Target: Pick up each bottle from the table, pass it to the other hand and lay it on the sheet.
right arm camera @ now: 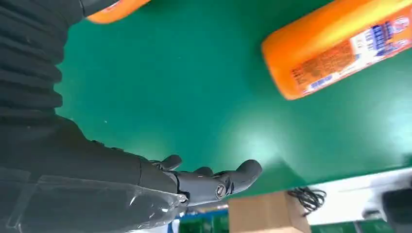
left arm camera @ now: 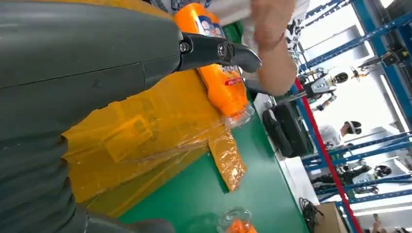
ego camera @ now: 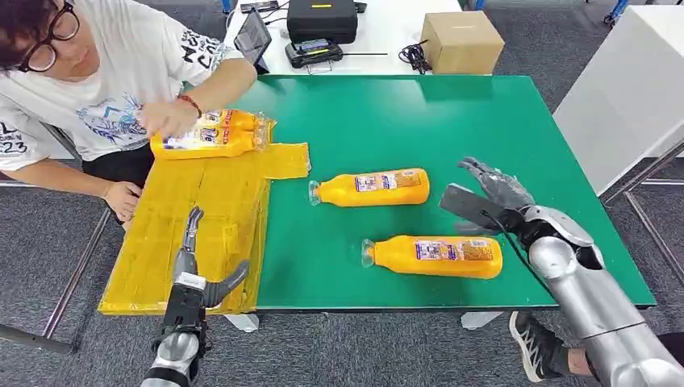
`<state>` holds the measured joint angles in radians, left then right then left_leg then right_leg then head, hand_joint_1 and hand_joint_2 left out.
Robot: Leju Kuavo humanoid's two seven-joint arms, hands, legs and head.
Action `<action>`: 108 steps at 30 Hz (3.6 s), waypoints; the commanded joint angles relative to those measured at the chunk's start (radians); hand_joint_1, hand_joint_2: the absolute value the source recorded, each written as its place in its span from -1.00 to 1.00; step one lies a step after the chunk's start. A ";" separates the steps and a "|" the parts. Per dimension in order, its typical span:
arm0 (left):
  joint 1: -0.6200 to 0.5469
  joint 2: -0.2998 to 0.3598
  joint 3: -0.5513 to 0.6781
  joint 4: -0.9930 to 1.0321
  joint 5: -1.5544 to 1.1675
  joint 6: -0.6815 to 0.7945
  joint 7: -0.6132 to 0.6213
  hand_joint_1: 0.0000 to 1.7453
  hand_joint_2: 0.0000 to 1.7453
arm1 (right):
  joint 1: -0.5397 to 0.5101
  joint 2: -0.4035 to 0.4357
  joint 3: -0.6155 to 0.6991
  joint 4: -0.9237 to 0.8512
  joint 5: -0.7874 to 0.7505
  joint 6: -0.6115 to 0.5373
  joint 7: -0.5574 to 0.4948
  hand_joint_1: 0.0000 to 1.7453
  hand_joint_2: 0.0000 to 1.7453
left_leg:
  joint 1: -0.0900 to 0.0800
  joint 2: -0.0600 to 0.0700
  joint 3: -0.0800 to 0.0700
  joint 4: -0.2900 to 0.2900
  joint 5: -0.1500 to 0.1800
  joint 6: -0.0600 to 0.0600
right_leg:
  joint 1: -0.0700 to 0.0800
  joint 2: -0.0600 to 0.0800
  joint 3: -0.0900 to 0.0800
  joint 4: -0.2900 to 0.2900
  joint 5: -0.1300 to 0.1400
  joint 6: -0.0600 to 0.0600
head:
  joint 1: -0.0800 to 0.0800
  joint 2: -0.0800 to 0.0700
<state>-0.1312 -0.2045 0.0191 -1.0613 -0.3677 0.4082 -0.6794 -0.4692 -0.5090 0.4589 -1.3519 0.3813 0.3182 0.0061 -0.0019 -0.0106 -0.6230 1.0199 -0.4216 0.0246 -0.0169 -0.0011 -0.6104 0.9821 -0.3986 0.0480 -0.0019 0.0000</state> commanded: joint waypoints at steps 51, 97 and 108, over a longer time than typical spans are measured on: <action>-0.166 -0.013 -0.201 0.206 0.150 -0.009 -0.019 -1.00 1.00 | -0.353 -0.162 0.671 0.096 -0.443 0.094 0.059 -1.00 1.00 | -0.001 0.001 0.004 -0.001 0.000 0.001 | 0.000 0.000 0.004 -0.002 0.001 -0.001 | 0.000 0.000; -0.189 -0.020 -0.211 0.252 0.157 -0.015 -0.019 -1.00 1.00 | -0.302 -0.244 0.689 0.077 -0.464 0.133 0.068 -1.00 1.00 | -0.002 -0.002 0.003 0.000 0.000 0.001 | -0.001 -0.002 0.004 -0.001 -0.001 -0.001 | 0.000 0.000; -0.190 -0.025 -0.211 0.265 0.156 -0.015 -0.019 -1.00 1.00 | -0.223 -0.165 0.677 0.187 -0.337 0.091 0.042 -1.00 1.00 | -0.001 0.000 0.005 -0.001 -0.001 0.001 | 0.000 -0.001 0.005 -0.002 0.000 -0.001 | 0.000 0.000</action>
<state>-0.2819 -0.2304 -0.1770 -0.8701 -0.2171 0.3979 -0.6794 -0.6977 -0.7652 1.1002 -1.2909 -0.0332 0.4230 0.0496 -0.0042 -0.0132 -0.6238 1.0201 -0.4203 0.0272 -0.0181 -0.0038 -0.6105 0.9822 -0.3980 0.0492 -0.0023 0.0000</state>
